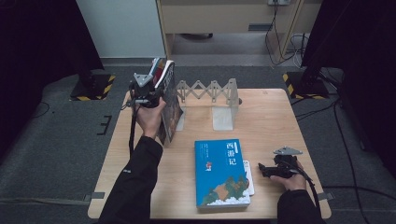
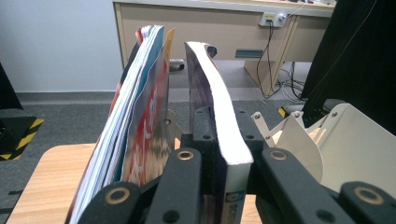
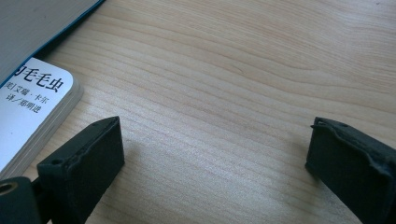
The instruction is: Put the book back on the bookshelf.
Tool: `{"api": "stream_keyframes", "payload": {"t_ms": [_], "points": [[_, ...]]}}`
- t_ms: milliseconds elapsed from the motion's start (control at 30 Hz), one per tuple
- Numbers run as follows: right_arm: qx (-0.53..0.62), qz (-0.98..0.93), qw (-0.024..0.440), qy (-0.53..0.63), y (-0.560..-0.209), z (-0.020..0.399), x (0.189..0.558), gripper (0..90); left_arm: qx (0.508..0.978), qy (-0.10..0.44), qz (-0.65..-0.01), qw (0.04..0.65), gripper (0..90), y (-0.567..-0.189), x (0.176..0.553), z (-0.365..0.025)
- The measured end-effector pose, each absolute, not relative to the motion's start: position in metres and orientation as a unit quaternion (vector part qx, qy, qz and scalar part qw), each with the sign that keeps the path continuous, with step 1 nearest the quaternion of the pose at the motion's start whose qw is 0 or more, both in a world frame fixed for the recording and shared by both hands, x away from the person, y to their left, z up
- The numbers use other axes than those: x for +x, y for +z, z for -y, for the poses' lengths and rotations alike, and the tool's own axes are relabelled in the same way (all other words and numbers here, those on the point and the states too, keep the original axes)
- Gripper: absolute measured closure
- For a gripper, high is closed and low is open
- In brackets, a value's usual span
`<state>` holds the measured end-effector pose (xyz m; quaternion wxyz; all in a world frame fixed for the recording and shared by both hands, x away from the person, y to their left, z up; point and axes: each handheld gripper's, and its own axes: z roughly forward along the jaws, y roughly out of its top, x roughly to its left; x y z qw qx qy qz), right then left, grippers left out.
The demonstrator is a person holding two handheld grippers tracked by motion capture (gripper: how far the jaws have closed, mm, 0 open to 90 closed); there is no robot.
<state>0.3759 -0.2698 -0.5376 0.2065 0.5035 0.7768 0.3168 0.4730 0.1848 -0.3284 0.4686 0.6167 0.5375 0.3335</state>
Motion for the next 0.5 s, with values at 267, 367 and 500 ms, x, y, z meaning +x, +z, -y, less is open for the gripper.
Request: {"api": "stream_keyframes", "payload": {"t_ms": [267,367,500], "points": [[0.506,-0.776,0.205,0.316,-0.537,0.269,0.375,4.2,0.632,0.321,-0.538,0.457,81.3,-0.334,0.467,-0.19],[0.505,-0.776,0.206,0.316,-0.537,0.269,0.376,4.2,0.636,0.313,-0.535,0.459,81.4,-0.336,0.464,-0.192],[0.505,-0.776,0.206,0.316,-0.538,0.269,0.376,4.2,0.648,0.308,-0.527,0.455,81.1,-0.336,0.461,-0.193]]}}
